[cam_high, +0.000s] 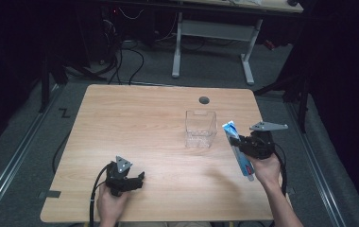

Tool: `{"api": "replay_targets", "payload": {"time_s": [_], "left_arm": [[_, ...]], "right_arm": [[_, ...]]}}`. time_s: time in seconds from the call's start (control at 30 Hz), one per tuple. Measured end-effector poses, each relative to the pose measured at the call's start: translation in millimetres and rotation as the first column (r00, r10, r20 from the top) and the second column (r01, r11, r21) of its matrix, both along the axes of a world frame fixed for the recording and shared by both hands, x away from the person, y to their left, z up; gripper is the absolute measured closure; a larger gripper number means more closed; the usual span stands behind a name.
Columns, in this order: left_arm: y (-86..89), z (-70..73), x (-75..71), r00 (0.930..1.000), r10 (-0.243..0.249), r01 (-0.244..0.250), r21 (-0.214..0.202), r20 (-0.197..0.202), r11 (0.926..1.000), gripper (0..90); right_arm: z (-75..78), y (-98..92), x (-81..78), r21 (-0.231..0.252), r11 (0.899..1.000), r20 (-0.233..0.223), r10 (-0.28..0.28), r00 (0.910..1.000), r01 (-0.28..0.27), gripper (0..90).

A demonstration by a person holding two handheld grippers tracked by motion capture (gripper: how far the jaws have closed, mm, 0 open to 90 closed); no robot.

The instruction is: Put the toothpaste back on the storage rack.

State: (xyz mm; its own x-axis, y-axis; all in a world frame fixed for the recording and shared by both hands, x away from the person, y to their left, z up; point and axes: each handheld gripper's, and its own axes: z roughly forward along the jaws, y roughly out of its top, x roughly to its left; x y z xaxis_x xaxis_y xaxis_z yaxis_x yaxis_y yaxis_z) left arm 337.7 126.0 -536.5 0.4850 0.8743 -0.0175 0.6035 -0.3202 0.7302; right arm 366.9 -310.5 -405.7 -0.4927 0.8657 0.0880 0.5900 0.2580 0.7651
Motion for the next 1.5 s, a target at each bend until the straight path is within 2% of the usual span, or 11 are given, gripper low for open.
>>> {"api": "replay_targets", "payload": {"time_s": [0.53,1.23,1.33,1.5], "left_arm": [[0.0,0.0,0.0,1.0000,0.000,0.000,0.000,0.000,1.0000,16.7],[0.0,0.0,0.0,1.0000,0.000,0.000,0.000,0.000,1.0000,16.7],[0.1,0.1,0.0,1.0000,-0.001,0.001,0.000,-0.001,1.0000,16.7],[0.1,0.0,0.0,1.0000,-0.001,0.001,0.000,0.000,1.0000,16.7]], "right_arm": [[10.9,13.8,10.1,0.020,0.999,0.017,0.034,0.9993,-0.034,73.7],[40.1,43.8,35.6,0.027,0.995,0.070,0.091,0.9934,-0.093,73.6],[42.0,47.7,40.4,0.033,0.995,0.071,0.092,0.9932,-0.094,73.6],[42.7,51.5,49.0,0.067,0.994,0.075,0.085,0.9935,-0.090,73.6]]}}
